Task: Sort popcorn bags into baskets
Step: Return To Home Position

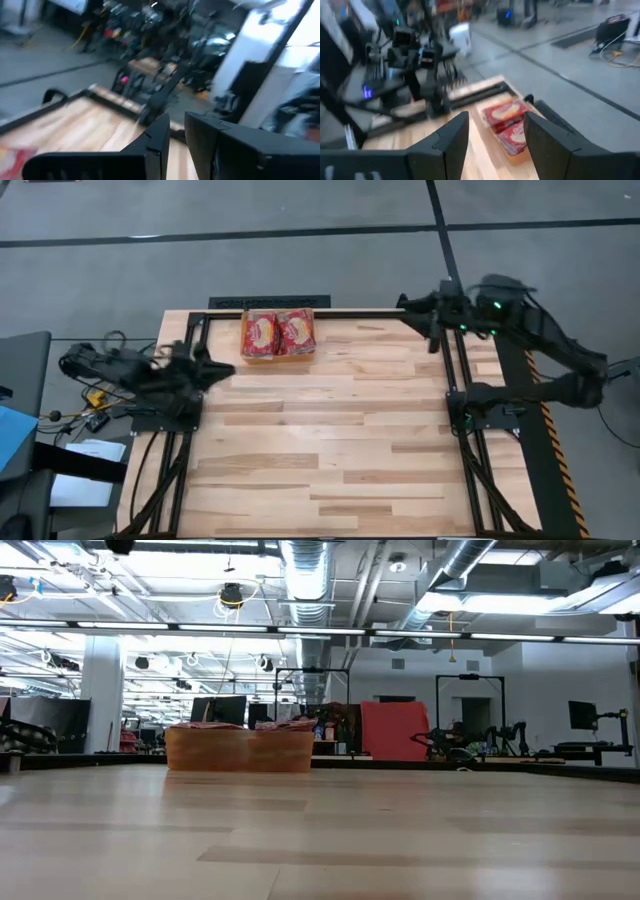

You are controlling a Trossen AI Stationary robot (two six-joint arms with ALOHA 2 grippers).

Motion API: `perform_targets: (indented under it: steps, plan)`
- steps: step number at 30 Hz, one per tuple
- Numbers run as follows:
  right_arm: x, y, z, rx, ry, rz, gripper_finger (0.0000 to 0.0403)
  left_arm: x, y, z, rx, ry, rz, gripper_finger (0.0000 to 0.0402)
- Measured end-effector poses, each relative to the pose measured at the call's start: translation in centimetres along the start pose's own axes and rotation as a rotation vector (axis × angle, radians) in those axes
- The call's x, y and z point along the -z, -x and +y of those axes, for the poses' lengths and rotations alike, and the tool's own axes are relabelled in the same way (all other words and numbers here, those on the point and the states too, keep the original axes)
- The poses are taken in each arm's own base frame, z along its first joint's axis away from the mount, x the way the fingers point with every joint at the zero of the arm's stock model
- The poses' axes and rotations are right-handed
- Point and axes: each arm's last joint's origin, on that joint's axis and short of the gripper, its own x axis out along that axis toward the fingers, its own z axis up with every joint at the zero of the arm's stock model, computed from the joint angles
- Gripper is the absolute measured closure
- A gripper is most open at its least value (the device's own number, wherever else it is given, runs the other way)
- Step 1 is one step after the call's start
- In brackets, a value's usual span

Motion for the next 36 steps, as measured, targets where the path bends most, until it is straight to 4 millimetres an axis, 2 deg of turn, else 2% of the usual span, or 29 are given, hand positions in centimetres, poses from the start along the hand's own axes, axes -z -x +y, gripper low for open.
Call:
perform_targets:
  steps: [5, 9, 12, 15, 17, 21, 24, 28, 32, 36]
  plan:
    - [4.3, 2.0, -1.0, -0.048, -0.091, -0.188, 0.0192, -1.3, 3.8, 2.1, -0.001, -0.009, -0.033, 0.0354]
    - [8.5, 2.7, -1.7, -0.096, -0.185, -0.278, 0.0197, -1.1, 6.1, 3.7, -0.008, 0.026, -0.038, 0.0354]
    - [11.9, 2.8, -2.1, -0.147, -0.277, -0.325, 0.0199, 0.1, 7.1, 4.8, 0.019, 0.053, -0.065, 0.0354]
    - [15.2, 2.9, -2.4, -0.211, -0.342, -0.381, 0.0199, 2.1, 6.3, 5.1, -0.012, 0.047, -0.011, 0.0354]
    - [17.5, 2.6, -2.5, -0.257, -0.367, -0.382, 0.0198, 3.4, 5.6, 4.9, 0.034, 0.073, 0.005, 0.0354]
    - [22.0, 2.1, -2.7, -0.291, -0.451, -0.356, 0.0193, 7.9, 4.1, 5.5, 0.087, 0.104, 0.033, 0.0354]
    - [25.0, 1.5, -2.8, -0.273, -0.501, -0.337, 0.0191, 10.3, 3.4, 5.8, 0.15, 0.163, 0.002, 0.0354]
    - [26.5, 1.3, -2.5, -0.198, -0.488, -0.242, 0.0191, 14.3, 3.0, 6.9, 0.169, 0.218, 0.06, 0.0354]
    - [26.8, 1.4, -1.8, -0.23, -0.413, -0.202, 0.0196, 14.9, 2.9, 7.2, 0.107, 0.196, 0.114, 0.0354]
    - [27.1, 1.4, -1.3, -0.262, -0.377, -0.171, 0.02, 14.7, 3.0, 7.2, 0.11, 0.163, 0.081, 0.0354]
